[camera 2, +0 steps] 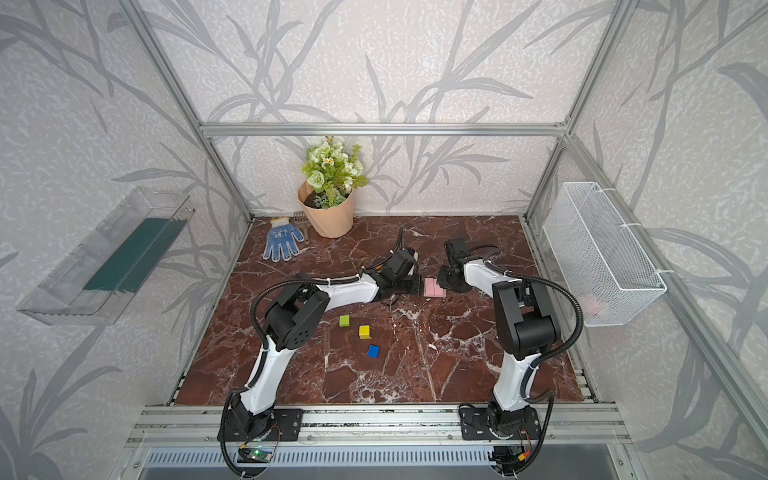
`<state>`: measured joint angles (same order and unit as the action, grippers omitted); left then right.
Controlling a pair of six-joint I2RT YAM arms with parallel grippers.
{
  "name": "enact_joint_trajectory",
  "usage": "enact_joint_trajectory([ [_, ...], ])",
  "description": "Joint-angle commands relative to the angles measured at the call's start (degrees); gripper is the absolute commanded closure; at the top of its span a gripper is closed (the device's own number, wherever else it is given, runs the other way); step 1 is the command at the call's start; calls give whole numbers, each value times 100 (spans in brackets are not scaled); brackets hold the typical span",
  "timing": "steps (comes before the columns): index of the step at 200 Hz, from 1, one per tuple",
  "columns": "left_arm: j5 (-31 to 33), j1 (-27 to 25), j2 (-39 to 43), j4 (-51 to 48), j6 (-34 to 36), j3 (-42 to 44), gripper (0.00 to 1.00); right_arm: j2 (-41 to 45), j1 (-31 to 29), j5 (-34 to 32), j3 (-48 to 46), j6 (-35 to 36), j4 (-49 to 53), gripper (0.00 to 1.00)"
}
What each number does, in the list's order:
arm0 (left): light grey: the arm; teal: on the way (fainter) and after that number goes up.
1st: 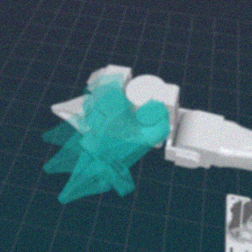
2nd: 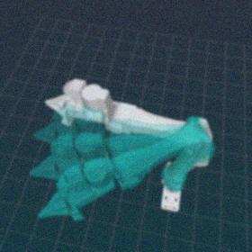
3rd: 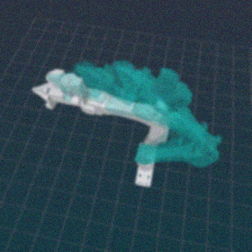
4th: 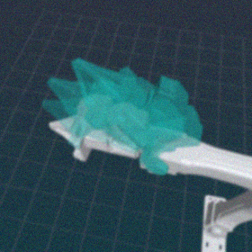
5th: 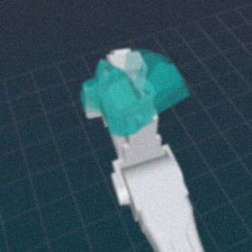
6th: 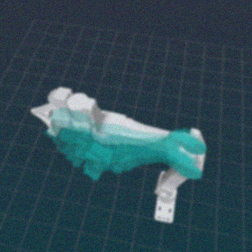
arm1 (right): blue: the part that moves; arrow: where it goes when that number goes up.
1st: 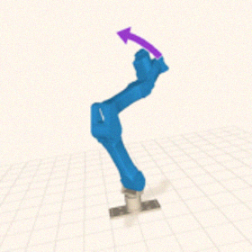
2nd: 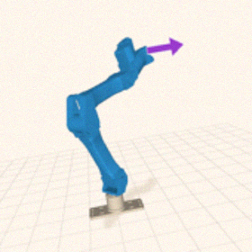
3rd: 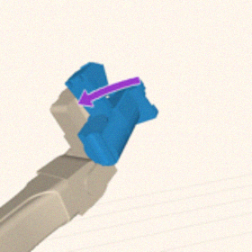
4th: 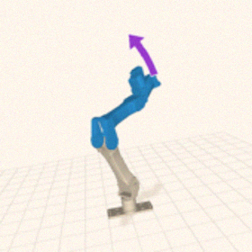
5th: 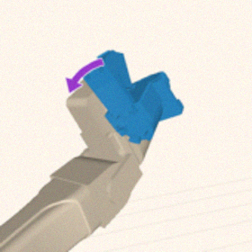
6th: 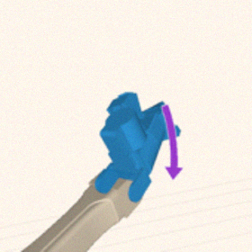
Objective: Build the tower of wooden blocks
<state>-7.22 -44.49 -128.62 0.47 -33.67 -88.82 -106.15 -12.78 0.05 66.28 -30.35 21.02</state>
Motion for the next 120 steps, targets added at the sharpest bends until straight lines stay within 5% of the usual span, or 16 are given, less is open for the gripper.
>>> enact_joint_trajectory([
  [1,-66,-29,-13,15,-100,-190,78,-36,-19,-36,130,20,91,72],
  [120,-142,-96,-109,-47,-78,-339,78,11,-23,-73,117,11,100,72],
])
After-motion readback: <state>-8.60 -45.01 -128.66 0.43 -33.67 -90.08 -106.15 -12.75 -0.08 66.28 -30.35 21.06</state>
